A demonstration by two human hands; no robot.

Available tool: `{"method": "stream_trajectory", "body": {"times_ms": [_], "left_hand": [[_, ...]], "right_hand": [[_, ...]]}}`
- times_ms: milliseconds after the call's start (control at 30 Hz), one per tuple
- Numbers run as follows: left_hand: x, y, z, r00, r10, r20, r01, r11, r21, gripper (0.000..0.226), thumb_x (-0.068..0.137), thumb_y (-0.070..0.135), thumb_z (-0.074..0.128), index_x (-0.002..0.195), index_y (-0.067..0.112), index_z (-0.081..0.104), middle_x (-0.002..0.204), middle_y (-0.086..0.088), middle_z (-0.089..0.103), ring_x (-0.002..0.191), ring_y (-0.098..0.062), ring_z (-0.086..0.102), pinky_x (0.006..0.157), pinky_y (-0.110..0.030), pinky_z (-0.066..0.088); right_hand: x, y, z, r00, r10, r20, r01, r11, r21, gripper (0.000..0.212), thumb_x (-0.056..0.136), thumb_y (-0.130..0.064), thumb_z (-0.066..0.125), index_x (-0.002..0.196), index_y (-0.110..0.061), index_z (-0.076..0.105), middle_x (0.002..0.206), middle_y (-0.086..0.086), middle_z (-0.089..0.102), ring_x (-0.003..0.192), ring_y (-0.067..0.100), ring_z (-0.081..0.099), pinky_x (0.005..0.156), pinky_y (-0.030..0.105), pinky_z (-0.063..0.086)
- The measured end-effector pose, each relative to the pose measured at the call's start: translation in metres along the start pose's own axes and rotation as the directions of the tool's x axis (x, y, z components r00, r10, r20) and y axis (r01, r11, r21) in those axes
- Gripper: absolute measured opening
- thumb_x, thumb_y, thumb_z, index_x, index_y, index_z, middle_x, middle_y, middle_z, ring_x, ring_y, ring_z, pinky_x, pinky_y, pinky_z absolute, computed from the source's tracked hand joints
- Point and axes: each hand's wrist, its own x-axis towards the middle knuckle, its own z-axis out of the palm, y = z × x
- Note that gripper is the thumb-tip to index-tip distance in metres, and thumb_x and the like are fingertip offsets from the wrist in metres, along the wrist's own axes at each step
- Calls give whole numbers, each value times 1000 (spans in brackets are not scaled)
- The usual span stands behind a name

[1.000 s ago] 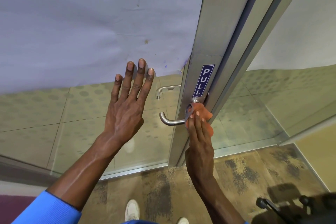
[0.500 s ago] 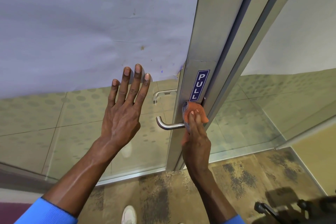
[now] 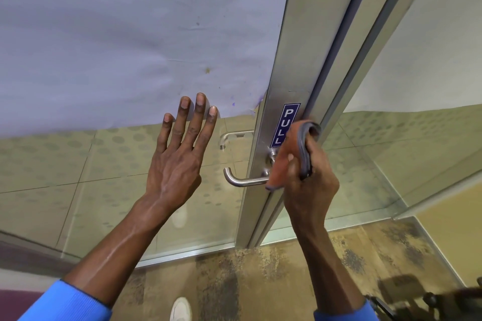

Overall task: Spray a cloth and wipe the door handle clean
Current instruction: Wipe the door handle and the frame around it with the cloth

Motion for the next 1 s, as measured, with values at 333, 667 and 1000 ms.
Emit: {"method": "stream_trajectory", "body": {"times_ms": [333, 667, 1000], "left_hand": [[-1, -2, 1, 1000, 5, -9, -5, 1000, 4, 142, 62, -32, 52, 185, 15, -1, 193, -9, -18, 180, -32, -19, 144, -47, -14], [-1, -3, 1, 1000, 8, -13, -8, 1000, 13, 147, 59, -33, 55, 185, 16, -1, 194, -9, -16, 180, -32, -18, 144, -47, -14], [-2, -2, 2, 1000, 8, -10, -7, 1000, 22, 146, 57, -31, 56, 185, 15, 1, 194, -10, -14, 180, -33, -17, 145, -49, -13]], "right_hand": [[9, 7, 22, 952, -277, 133, 303, 918, -255, 47, 84, 6, 78, 130, -1, 74, 119, 22, 72, 103, 36, 68, 90, 28, 57], [40, -19, 20, 951, -278, -139, 268, 960, -86, 31, 93, 5, 72, 124, 9, 74, 115, 29, 71, 103, 38, 71, 90, 33, 59], [14, 2, 33, 869, -454, 195, 494, 816, -300, 32, 95, 10, 72, 126, 7, 74, 104, 28, 67, 89, 43, 65, 67, 48, 59]]}}
